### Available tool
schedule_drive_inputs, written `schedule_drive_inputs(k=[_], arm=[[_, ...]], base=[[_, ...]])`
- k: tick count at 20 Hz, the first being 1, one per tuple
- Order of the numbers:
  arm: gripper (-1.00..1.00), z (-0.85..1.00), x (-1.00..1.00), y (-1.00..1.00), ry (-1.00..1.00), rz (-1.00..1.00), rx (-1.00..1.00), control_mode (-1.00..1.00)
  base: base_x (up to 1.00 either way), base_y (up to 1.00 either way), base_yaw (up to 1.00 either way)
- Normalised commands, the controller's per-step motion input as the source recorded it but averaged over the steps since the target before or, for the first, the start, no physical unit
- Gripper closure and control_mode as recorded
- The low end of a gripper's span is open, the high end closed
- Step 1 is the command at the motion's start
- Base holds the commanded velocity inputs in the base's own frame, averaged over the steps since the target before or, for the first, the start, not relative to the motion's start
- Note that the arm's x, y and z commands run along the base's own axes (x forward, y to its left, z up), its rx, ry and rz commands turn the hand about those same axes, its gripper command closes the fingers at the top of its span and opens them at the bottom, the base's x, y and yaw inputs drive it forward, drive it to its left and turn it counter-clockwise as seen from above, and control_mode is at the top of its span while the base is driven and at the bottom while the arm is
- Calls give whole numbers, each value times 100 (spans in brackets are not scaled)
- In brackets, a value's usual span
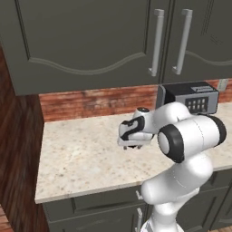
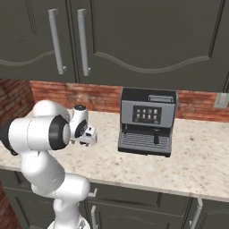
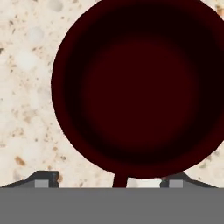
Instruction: Clear the mugs and bowl far away from the sink.
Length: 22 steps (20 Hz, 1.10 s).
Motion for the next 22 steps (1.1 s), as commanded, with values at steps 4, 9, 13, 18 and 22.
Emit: schedule_drive_inputs(k=[4,9,13,18,22], arm=[[-100,5,-19,0,-1,0,0,-100],[-100,34,-31,0,0,-2,2,-100],[-100,52,-41,0,6,-9,4,-100],[-100,28,-49,-2,2,-12,1,-100],[-100,0,-46,-3,0,-8,0,-100]], base=[[0,0,0],[0,0,0],[0,0,0],[0,0,0],[0,0,0]])
